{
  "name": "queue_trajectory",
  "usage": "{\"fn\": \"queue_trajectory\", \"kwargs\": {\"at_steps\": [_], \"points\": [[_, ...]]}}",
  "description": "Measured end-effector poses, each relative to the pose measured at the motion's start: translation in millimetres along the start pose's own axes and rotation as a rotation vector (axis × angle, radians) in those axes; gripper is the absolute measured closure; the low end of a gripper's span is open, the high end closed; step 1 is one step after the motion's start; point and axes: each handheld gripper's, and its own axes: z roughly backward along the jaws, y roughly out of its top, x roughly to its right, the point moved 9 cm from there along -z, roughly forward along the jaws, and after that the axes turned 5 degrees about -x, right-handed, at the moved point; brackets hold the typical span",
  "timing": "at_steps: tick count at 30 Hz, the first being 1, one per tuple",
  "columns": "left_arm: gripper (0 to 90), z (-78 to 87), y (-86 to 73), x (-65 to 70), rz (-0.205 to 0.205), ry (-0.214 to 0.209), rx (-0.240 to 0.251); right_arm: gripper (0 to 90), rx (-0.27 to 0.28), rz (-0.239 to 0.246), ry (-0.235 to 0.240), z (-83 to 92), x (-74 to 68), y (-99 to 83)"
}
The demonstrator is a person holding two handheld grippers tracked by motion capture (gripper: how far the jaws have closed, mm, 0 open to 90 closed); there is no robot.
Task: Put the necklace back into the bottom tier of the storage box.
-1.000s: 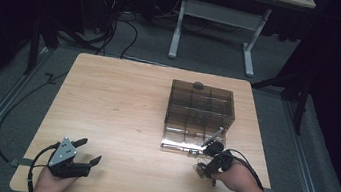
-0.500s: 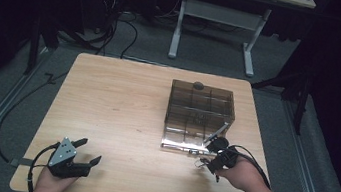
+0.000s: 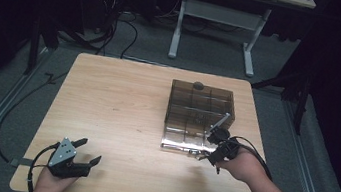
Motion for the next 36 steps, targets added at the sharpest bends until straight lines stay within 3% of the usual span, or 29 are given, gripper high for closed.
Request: {"fn": "queue_trajectory", "kwargs": {"at_steps": [2,3,16,29,31,32,36], "points": [[20.9,0.1,-0.1,0.0,-0.001,-0.001,-0.001,80.6,0.005,-0.019,-0.002,5.0,1.4,3.8],[20.9,0.2,0.0,0.0,-0.001,-0.002,0.0,80.7,0.011,-0.003,-0.006,5.9,3.2,5.6],[20.8,0.1,-0.2,0.2,0.0,-0.009,-0.005,80.6,0.023,0.003,-0.026,11.5,11.8,33.7],[20.6,0.5,0.2,0.3,-0.001,-0.017,0.004,80.5,-0.022,0.022,-0.033,-15.2,18.8,58.9],[20.6,0.6,0.2,0.2,0.0,-0.016,0.006,80.5,-0.042,-0.024,-0.031,-18.2,17.7,59.9],[20.6,0.6,0.3,0.2,0.001,-0.017,0.007,80.5,-0.036,0.01,-0.033,-20.7,20.8,62.4],[20.6,0.4,0.2,0.4,0.0,-0.02,0.004,80.5,-0.06,-0.009,-0.044,-28.0,23.8,65.0]]}}
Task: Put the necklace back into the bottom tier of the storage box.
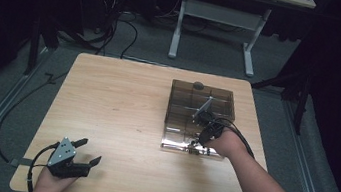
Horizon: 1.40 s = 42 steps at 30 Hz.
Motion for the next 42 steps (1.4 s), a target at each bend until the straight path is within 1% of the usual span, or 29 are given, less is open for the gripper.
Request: {"fn": "queue_trajectory", "kwargs": {"at_steps": [1,2,3,4,5,6,7,10,14,15,16,17,18,19,20,22,23,24,25,26,28,30,32,36,37,39,40,41,42], "points": [[20.6,-0.1,0.0,0.3,0.0,-0.002,-0.001,80.5,-0.005,-0.003,-0.004,-1.2,0.3,0.5],[20.6,-0.1,-0.1,0.3,-0.001,-0.002,-0.001,80.5,-0.005,0.024,-0.008,-2.6,2.4,1.6],[20.6,-0.1,0.0,0.3,-0.001,-0.002,0.0,80.5,-0.016,-0.001,-0.007,-3.4,0.9,1.3],[20.6,-0.1,0.0,0.3,-0.001,-0.003,0.0,80.5,-0.023,0.001,-0.013,-4.3,1.1,1.5],[20.6,-0.1,0.0,0.4,0.0,-0.003,-0.001,80.5,-0.021,0.019,-0.015,-5.7,2.3,2.8],[20.6,-0.1,-0.1,0.4,-0.001,-0.003,-0.001,80.5,-0.026,0.012,-0.016,-6.0,1.8,3.3],[20.6,-0.1,-0.1,0.4,-0.001,-0.003,-0.001,80.5,-0.023,0.022,-0.016,-6.5,2.4,4.9],[20.6,-0.2,0.0,0.3,-0.001,0.0,0.001,80.4,-0.028,0.011,-0.02,-7.9,1.5,8.3],[20.6,0.0,-0.1,0.3,-0.001,-0.001,0.0,80.4,-0.034,0.026,-0.023,-13.9,0.2,12.5],[20.6,0.0,0.0,0.3,0.0,-0.001,0.0,80.4,-0.039,0.002,-0.022,-15.0,-1.9,12.8],[20.6,0.0,0.0,0.2,0.0,-0.002,0.0,80.4,-0.027,0.029,-0.02,-15.8,-0.7,15.5],[20.6,0.0,-0.1,0.2,0.001,-0.003,-0.001,80.4,-0.02,0.022,-0.013,-16.4,-1.9,17.3],[20.6,-0.1,-0.1,0.2,0.001,-0.003,-0.001,80.4,-0.019,0.029,-0.016,-17.1,-1.7,18.6],[20.6,-0.1,-0.1,0.2,0.001,-0.003,-0.001,80.4,-0.021,0.017,-0.012,-18.1,-2.9,19.7],[20.6,-0.1,0.0,0.2,0.001,-0.002,0.0,80.4,-0.021,0.017,-0.012,-18.1,-2.9,19.7],[20.5,0.1,0.0,0.0,-0.002,0.0,0.0,80.2,-0.019,0.049,-0.023,-21.4,-1.2,23.1],[20.5,0.2,0.0,0.0,-0.002,0.001,0.0,80.1,-0.035,0.016,-0.014,-22.5,-4.8,22.3],[20.5,0.2,0.0,0.0,0.0,0.0,0.001,80.0,-0.05,0.017,-0.02,-26.2,-7.0,22.4],[20.5,0.1,0.0,0.0,0.0,-0.001,0.0,80.0,-0.05,0.028,-0.024,-27.9,-6.9,22.6],[20.5,0.1,0.0,0.0,0.0,-0.001,0.0,80.0,-0.048,0.049,-0.03,-29.7,-6.1,23.4],[20.5,0.2,0.0,0.0,-0.002,-0.001,0.0,79.6,-0.054,0.031,-0.033,-32.4,-7.3,22.8],[20.5,0.2,-0.1,0.0,-0.002,-0.001,0.0,78.7,-0.045,0.044,-0.032,-34.1,-5.7,23.6],[20.5,0.2,-0.1,0.0,-0.002,-0.001,0.0,74.3,-0.043,0.021,-0.022,-33.4,-6.1,22.9],[20.5,0.0,0.0,0.2,0.0,-0.002,0.0,66.2,-0.012,0.026,-0.004,-23.9,-5.3,21.0],[20.5,-0.1,0.0,0.3,0.001,-0.002,0.0,64.9,-0.008,0.013,-0.001,-20.4,-5.5,19.5],[20.5,-0.1,-0.1,0.2,0.0,-0.002,-0.001,64.1,-0.002,0.006,-0.001,-16.6,-5.3,18.0],[20.5,-0.2,0.0,0.4,0.001,-0.002,-0.001,63.7,0.007,-0.013,0.005,-9.2,-5.0,13.6],[20.5,-0.2,-0.1,0.3,0.0,-0.002,-0.002,63.9,0.022,-0.004,0.008,-6.2,-4.2,12.1],[20.6,-0.5,0.0,0.3,0.0,-0.002,-0.002,64.7,0.023,-0.011,0.013,-2.9,-4.6,9.2]]}}
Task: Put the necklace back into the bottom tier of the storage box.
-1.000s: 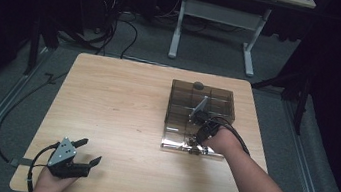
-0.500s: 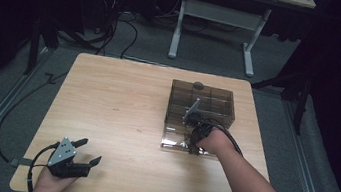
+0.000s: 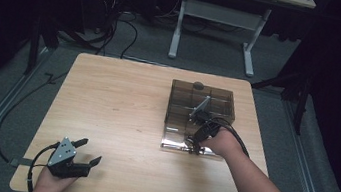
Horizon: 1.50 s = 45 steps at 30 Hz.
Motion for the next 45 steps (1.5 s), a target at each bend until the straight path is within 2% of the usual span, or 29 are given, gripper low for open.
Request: {"fn": "queue_trajectory", "kwargs": {"at_steps": [4,7,9,11,12,13,15,19,20,22,26,28,29,34,40,41,42,43,45], "points": [[20.6,0.0,-0.2,0.1,-0.002,-0.001,-0.005,70.3,-0.008,-0.002,0.022,4.2,-1.3,-12.5],[20.6,0.1,0.0,0.1,-0.001,0.001,-0.001,80.9,-0.022,-0.013,0.028,2.6,-2.1,-17.5],[20.6,0.2,0.1,0.0,-0.001,0.003,0.002,86.6,-0.035,-0.011,0.014,-0.4,-1.6,-18.6],[20.6,0.2,0.1,-0.1,0.0,0.003,0.002,88.6,-0.029,0.0,0.004,-3.1,0.3,-16.1],[20.6,0.3,0.0,-0.1,0.0,0.002,0.001,88.7,-0.03,-0.009,0.006,-4.3,0.1,-14.5],[20.6,0.3,-0.1,-0.2,0.0,0.001,0.0,88.8,-0.028,0.002,0.005,-6.1,1.3,-12.3],[20.6,0.3,-0.1,-0.2,0.001,0.0,-0.001,88.8,-0.04,-0.015,0.013,-10.6,-0.9,-9.9],[20.6,0.4,0.0,-0.2,0.001,0.0,0.001,88.9,-0.044,0.007,0.015,-19.4,-2.6,-5.1],[20.6,0.5,0.0,-0.4,0.0,0.001,0.001,88.9,-0.046,-0.025,0.032,-19.9,-5.9,-4.8],[20.6,0.5,0.0,-0.3,0.001,0.0,0.001,88.9,-0.036,0.019,0.038,-22.8,-4.4,-2.9],[20.7,0.5,-0.2,-0.2,0.0,-0.001,-0.002,88.6,-0.056,-0.001,0.043,-28.7,-9.8,-4.8],[20.7,0.5,-0.2,-0.3,0.001,0.0,-0.002,86.2,-0.054,-0.01,0.045,-27.2,-9.7,-4.6],[20.6,0.4,-0.1,-0.3,0.002,0.001,0.001,84.7,-0.04,0.015,0.044,-25.9,-7.4,-3.5],[20.7,0.3,-0.1,-0.5,0.004,0.001,-0.001,80.7,-0.017,-0.016,0.056,-11.0,-6.8,-4.4],[20.7,0.2,-0.1,-0.7,0.005,0.003,-0.001,80.8,0.002,-0.027,0.053,0.3,-4.2,-12.5],[20.7,0.2,-0.2,-0.7,0.005,0.003,-0.001,81.4,-0.005,-0.042,0.058,1.2,-5.6,-15.4],[20.7,0.2,-0.2,-0.8,0.006,0.004,-0.002,82.1,0.009,0.004,0.052,0.6,-2.7,-16.2],[20.7,0.1,0.0,-1.0,0.008,0.005,0.001,82.8,-0.003,-0.027,0.061,1.6,-5.8,-19.9],[20.7,0.4,-0.1,-1.1,0.009,0.007,0.0,83.2,0.0,-0.017,0.065,1.9,-6.6,-24.5]]}}
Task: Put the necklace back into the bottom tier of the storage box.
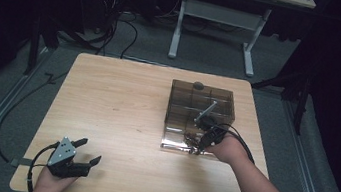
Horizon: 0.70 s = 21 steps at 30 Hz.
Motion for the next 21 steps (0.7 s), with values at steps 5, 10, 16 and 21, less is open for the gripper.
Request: {"fn": "queue_trajectory", "kwargs": {"at_steps": [5,10,16,21], "points": [[20.7,-0.3,0.1,-0.5,0.001,0.004,0.001,83.0,-0.015,-0.002,-0.002,-0.4,-3.3,-13.6],[20.7,0.0,0.0,-0.2,0.001,0.003,0.0,80.0,-0.011,-0.032,0.01,-2.0,-7.3,-25.2],[20.5,0.2,0.1,-0.2,0.001,0.003,0.002,65.1,0.046,-0.031,-0.042,-11.4,-9.4,-42.3],[20.6,0.3,0.0,-0.3,0.001,0.006,0.0,61.4,0.09,-0.056,-0.041,-21.8,-8.6,-52.9]]}}
